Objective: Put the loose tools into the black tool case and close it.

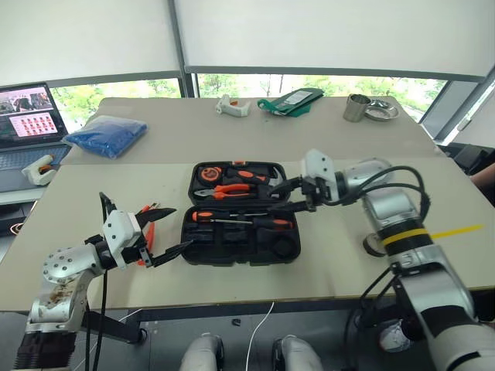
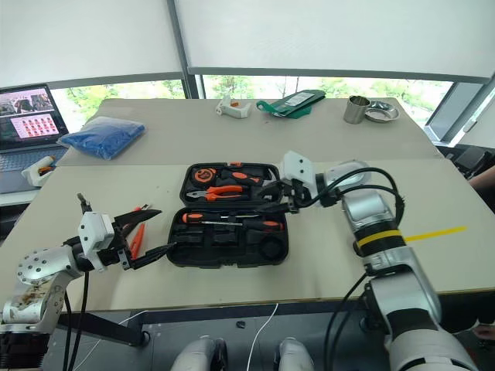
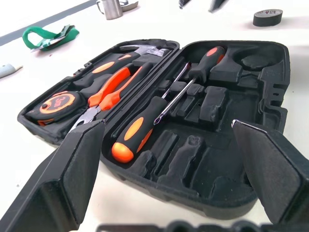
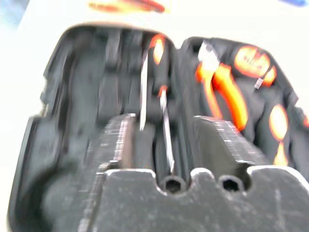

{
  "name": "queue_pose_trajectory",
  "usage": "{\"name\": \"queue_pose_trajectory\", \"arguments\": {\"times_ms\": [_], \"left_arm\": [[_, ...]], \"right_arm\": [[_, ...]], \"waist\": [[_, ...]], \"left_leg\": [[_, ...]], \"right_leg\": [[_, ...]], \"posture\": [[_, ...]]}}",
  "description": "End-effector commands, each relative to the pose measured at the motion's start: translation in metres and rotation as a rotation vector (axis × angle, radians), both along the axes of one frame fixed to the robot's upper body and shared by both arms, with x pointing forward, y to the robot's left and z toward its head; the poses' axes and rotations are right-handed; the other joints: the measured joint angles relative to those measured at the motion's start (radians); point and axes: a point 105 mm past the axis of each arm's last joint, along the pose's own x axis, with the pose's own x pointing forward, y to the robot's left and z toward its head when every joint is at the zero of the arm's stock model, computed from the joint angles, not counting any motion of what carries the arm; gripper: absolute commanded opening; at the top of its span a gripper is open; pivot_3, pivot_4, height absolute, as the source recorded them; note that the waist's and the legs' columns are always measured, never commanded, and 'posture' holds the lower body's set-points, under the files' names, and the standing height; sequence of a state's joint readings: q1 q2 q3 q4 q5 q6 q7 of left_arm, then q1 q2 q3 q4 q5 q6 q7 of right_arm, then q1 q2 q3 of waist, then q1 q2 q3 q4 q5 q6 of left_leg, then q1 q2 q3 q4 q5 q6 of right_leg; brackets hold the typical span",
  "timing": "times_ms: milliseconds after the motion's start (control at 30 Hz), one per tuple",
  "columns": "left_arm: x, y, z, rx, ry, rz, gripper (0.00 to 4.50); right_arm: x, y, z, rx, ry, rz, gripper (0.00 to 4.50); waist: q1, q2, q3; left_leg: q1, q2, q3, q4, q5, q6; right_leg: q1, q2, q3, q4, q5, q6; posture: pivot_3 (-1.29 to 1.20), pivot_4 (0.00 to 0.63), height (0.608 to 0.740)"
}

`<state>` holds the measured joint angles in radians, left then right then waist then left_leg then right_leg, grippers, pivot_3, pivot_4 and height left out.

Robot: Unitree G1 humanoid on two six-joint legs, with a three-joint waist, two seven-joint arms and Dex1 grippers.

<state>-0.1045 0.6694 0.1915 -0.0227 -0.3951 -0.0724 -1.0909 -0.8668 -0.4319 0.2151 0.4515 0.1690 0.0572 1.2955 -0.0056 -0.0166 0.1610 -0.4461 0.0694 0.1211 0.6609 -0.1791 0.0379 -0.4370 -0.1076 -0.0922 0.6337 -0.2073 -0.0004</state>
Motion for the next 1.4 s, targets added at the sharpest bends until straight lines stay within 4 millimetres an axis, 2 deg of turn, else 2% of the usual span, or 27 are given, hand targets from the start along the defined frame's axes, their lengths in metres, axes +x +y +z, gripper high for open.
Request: {"name": "queue_pose_trajectory", "arguments": {"times_ms": [33,100,233,400,533,600,667,733,833,900,967,1033,1100,1233,1267,1400], "left_arm": [[0.000,-0.001,0.005,0.003,-0.033,-0.007,4.50],[0.000,-0.001,0.004,0.003,-0.030,0.000,4.50],[0.000,-0.002,0.004,0.007,-0.025,0.010,4.50],[0.000,-0.005,0.007,0.023,-0.016,0.008,4.50],[0.000,-0.004,0.007,0.033,-0.005,0.017,4.50],[0.000,-0.003,0.005,0.035,0.000,0.020,4.50],[-0.001,-0.002,0.002,0.037,0.007,0.024,4.50],[-0.001,0.002,-0.001,0.040,0.013,0.036,4.50],[0.000,0.008,-0.005,0.048,0.013,0.066,4.50],[-0.001,0.012,-0.004,0.021,0.016,0.080,4.50],[-0.005,0.017,-0.001,-0.032,0.030,0.094,4.50],[-0.010,0.030,0.002,-0.063,0.040,0.140,4.50],[-0.017,0.047,0.002,-0.076,0.053,0.200,4.50],[-0.036,0.092,0.004,-0.093,0.070,0.357,4.50],[-0.043,0.106,0.005,-0.103,0.081,0.405,4.50],[-0.077,0.155,-0.004,-0.078,0.147,0.584,4.50]], "right_arm": [[0.003,0.003,-0.012,0.009,-0.021,-0.051,0.60],[0.003,0.007,-0.024,-0.007,-0.007,-0.066,0.02],[0.003,0.013,-0.045,-0.049,0.039,-0.090,0.02],[0.003,0.012,-0.069,-0.137,0.089,-0.113,0.02],[0.004,0.016,-0.079,-0.193,0.104,-0.126,0.02],[0.005,0.015,-0.084,-0.224,0.136,-0.148,0.02],[0.006,0.013,-0.089,-0.256,0.158,-0.169,0.02],[0.008,0.014,-0.086,-0.255,0.153,-0.182,0.02],[0.004,0.022,-0.065,-0.155,0.114,-0.140,0.02],[0.001,0.024,-0.043,-0.055,0.060,-0.111,0.02],[-0.009,0.025,-0.008,0.115,-0.040,-0.034,0.02],[-0.019,0.013,0.013,0.203,-0.073,-0.022,0.59],[-0.029,-0.001,0.019,0.219,-0.078,-0.029,1.14],[-0.051,-0.029,0.017,0.235,-0.128,-0.039,2.49],[-0.057,-0.037,0.016,0.246,-0.132,-0.046,2.86],[-0.084,-0.065,0.003,0.279,-0.110,-0.024,4.28]], "waist": [[-0.001,0.000,0.000],[0.001,0.000,0.000],[-0.006,0.000,0.000],[-0.007,0.000,0.000],[-0.007,0.000,0.000],[-0.008,0.000,0.000],[-0.009,0.000,-0.001],[-0.010,0.000,-0.001],[-0.009,0.000,-0.002],[-0.009,0.000,-0.002],[-0.009,0.000,-0.001],[-0.009,0.000,-0.001],[-0.008,0.000,-0.001],[-0.005,-0.001,-0.001],[-0.005,-0.001,-0.001],[-0.006,-0.001,-0.001]], "left_leg": [[0.000,0.000,0.000,0.000,0.000,0.000],[-0.001,-0.001,0.001,0.000,0.000,0.000],[0.000,-0.001,0.001,0.000,0.001,-0.001],[0.001,0.000,0.001,0.000,0.001,-0.001],[0.003,0.000,0.000,0.000,0.001,-0.002],[0.006,0.000,-0.002,0.000,0.001,-0.003],[0.006,0.000,-0.003,0.000,-0.003,-0.010],[0.007,0.000,-0.003,0.000,-0.003,-0.010],[0.008,0.000,-0.004,0.000,-0.003,-0.011],[0.008,0.000,-0.004,0.000,-0.003,-0.011],[0.006,0.000,-0.003,0.000,-0.003,-0.011],[0.004,0.000,-0.004,0.000,-0.002,-0.011],[0.003,0.000,-0.004,0.000,0.002,-0.003],[0.003,0.001,-0.004,-0.001,0.000,-0.002],[0.003,0.001,-0.005,-0.002,-0.005,-0.011],[0.003,0.001,-0.005,-0.002,-0.005,-0.011]], "right_leg": [[0.000,0.000,0.000,0.000,0.000,0.000],[0.000,0.000,0.000,0.000,0.000,0.000],[0.000,0.000,0.000,0.000,0.000,0.000],[0.000,0.000,0.000,0.002,0.000,0.000],[0.000,0.000,0.001,0.005,0.000,0.000],[0.001,0.000,0.002,0.007,-0.005,0.005],[0.001,0.000,0.002,0.008,-0.005,0.005],[0.001,0.000,0.002,0.009,-0.005,0.004],[0.001,0.000,0.002,0.009,-0.005,0.004],[0.001,0.000,0.002,0.009,-0.005,0.003],[0.000,0.000,0.002,0.009,-0.005,0.003],[-0.002,0.000,0.003,0.009,-0.005,0.003],[-0.002,0.000,0.003,0.009,-0.005,0.003],[-0.001,-0.001,0.002,0.006,-0.007,0.005],[-0.002,-0.001,0.002,0.005,-0.008,0.004],[-0.002,-0.002,0.001,0.005,-0.010,0.002]], "posture": [[0.00,0.150,0.740],[0.00,0.150,0.740],[0.00,0.150,0.740],[0.00,0.150,0.740],[0.00,0.150,0.740],[0.00,0.150,0.740],[0.00,0.150,0.740],[0.00,0.150,0.740],[0.00,0.150,0.740],[0.00,0.150,0.740],[0.00,0.150,0.740],[0.00,0.150,0.740],[0.00,0.150,0.740],[0.00,0.150,0.740],[0.00,0.150,0.740],[0.00,0.150,0.740]]}}
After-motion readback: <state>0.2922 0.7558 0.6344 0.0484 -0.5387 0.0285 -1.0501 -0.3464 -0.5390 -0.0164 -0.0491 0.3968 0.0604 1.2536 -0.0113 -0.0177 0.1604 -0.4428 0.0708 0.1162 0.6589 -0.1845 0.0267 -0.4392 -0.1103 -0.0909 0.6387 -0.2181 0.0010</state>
